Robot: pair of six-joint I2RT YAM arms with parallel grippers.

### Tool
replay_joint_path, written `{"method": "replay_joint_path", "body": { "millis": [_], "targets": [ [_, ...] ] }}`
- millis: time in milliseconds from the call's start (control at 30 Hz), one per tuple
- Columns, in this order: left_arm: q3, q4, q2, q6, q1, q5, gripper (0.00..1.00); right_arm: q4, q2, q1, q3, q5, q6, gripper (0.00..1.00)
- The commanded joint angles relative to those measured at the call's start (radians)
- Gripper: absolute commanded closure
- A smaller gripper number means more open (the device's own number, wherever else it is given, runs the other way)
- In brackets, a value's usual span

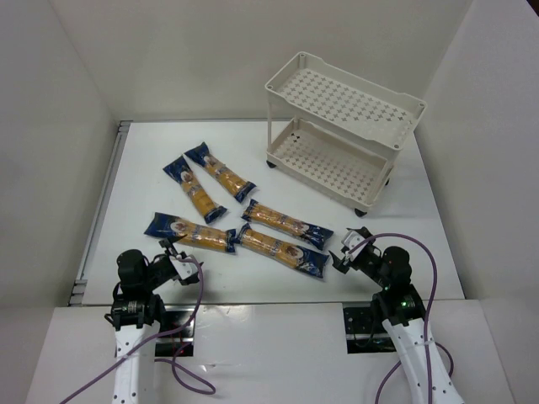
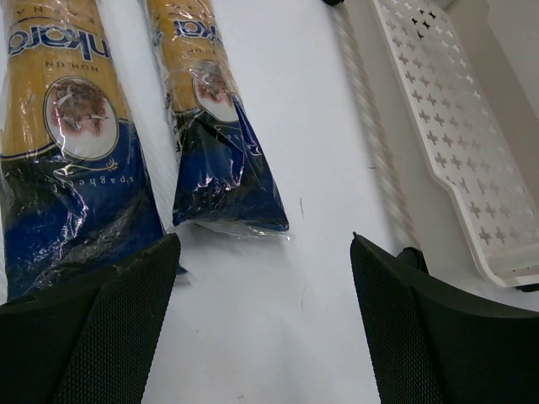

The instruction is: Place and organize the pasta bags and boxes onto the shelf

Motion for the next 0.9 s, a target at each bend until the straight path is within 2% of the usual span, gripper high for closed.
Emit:
{"method": "replay_joint_path", "body": {
  "millis": [0, 267, 300, 367, 400, 500, 567, 600, 633, 667, 700, 733, 767, 800, 833, 867],
  "targets": [
    [0.019, -0.016, -0.022, 0.021, -0.003, 0.02, 0.0, 0.003, -0.006, -0.004, 0.013, -0.009, -0.009, 0.14],
    [0.019, -0.016, -0.022, 0.021, -0.003, 0.02, 0.0, 0.039, -0.006, -0.004, 0.004, -0.029, -0.047, 0.14],
    [0.019, -0.016, -0.022, 0.021, -0.003, 0.02, 0.0, 0.052, -0.006, -0.004, -0.006, -0.043, -0.065, 0.01],
    [0.019, -0.016, -0.022, 0.021, -0.003, 0.02, 0.0, 0.032, -0.006, -0.004, -0.006, -0.121, -0.192, 0.01],
    [0.019, -0.016, -0.022, 0.021, -0.003, 0.02, 0.0, 0.032, -0.006, -0.004, -0.006, -0.18, -0.328, 0.01],
    [0.019, 0.022, -0.022, -0.018, -0.003, 0.04, 0.0, 0.105, -0.006, -0.004, -0.029, -0.199, -0.449, 0.01],
    [0.019, 0.023, -0.022, -0.018, -0.003, 0.049, 0.0, 0.137, -0.006, -0.004, -0.014, -0.155, -0.365, 0.01],
    [0.019, 0.023, -0.022, -0.007, -0.003, 0.049, 0.0, 0.171, -0.006, -0.004, 0.012, -0.061, -0.164, 0.01],
    [0.019, 0.023, -0.022, -0.007, -0.003, 0.049, 0.0, 0.212, -0.006, -0.004, 0.026, 0.001, -0.063, 0.01],
    [0.019, 0.018, -0.022, 0.064, -0.003, 0.059, 0.0, 0.219, -0.006, -0.004, 0.07, 0.038, -0.035, 0.01],
    [0.019, 0.018, -0.022, 0.065, -0.003, 0.059, 0.0, 0.169, -0.006, -0.004, 0.101, 0.014, -0.079, 0.01],
    [0.019, 0.006, -0.022, 0.118, -0.003, 0.071, 0.0, 0.05, -0.006, -0.004, 0.133, -0.01, -0.103, 0.01],
    [0.019, 0.006, -0.022, 0.192, -0.003, 0.097, 0.0, 0.011, -0.006, -0.004, 0.195, -0.024, -0.093, 0.01],
    [0.019, 0.021, -0.022, 0.208, -0.003, 0.112, 0.0, -0.014, 0.035, -0.004, 0.226, -0.025, -0.029, 0.01],
    [0.031, 0.091, -0.022, 0.18, -0.003, 0.103, 0.0, -0.058, 0.074, -0.004, 0.26, -0.025, -0.012, 0.01],
    [0.04, 0.113, -0.022, 0.214, -0.003, 0.089, 0.0, -0.071, 0.133, -0.004, 0.332, -0.012, -0.003, 0.01]
  ]
}}
